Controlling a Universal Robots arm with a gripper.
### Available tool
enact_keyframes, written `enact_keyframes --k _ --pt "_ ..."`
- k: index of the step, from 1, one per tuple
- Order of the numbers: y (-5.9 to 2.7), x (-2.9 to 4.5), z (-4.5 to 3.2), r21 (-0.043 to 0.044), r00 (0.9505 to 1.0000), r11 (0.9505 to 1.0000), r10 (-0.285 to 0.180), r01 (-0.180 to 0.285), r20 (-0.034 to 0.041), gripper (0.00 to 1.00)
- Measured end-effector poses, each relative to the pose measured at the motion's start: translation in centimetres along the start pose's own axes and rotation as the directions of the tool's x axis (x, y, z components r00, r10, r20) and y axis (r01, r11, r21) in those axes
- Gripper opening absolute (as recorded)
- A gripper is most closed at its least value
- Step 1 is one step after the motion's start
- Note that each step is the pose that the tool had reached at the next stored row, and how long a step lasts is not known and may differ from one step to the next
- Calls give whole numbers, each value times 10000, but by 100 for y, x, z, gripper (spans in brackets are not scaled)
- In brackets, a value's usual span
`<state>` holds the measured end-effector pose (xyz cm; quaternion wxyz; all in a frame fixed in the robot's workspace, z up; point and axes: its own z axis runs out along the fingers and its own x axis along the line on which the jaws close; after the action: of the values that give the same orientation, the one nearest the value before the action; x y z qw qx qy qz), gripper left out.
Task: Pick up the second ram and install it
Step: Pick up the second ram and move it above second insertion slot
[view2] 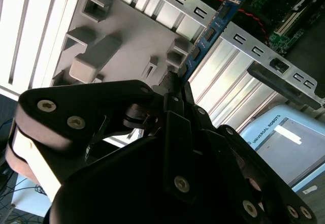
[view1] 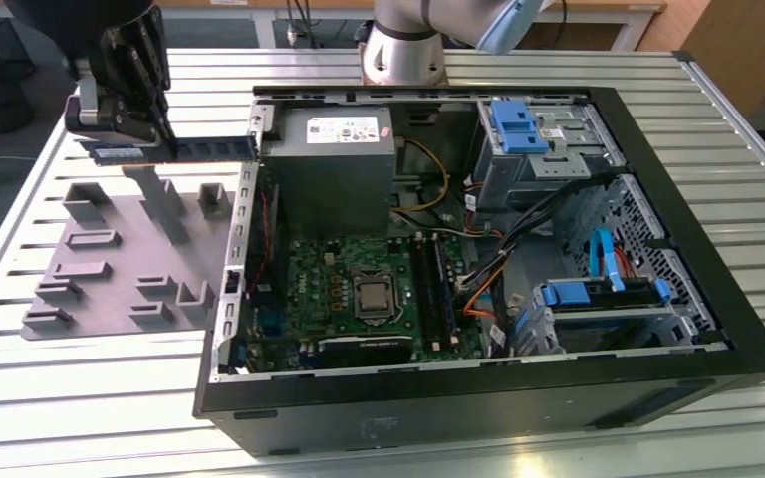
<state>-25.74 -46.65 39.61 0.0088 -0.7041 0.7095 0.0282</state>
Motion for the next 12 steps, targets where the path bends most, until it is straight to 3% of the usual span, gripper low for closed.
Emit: enact_keyframes --k 12 --pt "-118 -1 -3 0 10000 10000 0 0 0 14"
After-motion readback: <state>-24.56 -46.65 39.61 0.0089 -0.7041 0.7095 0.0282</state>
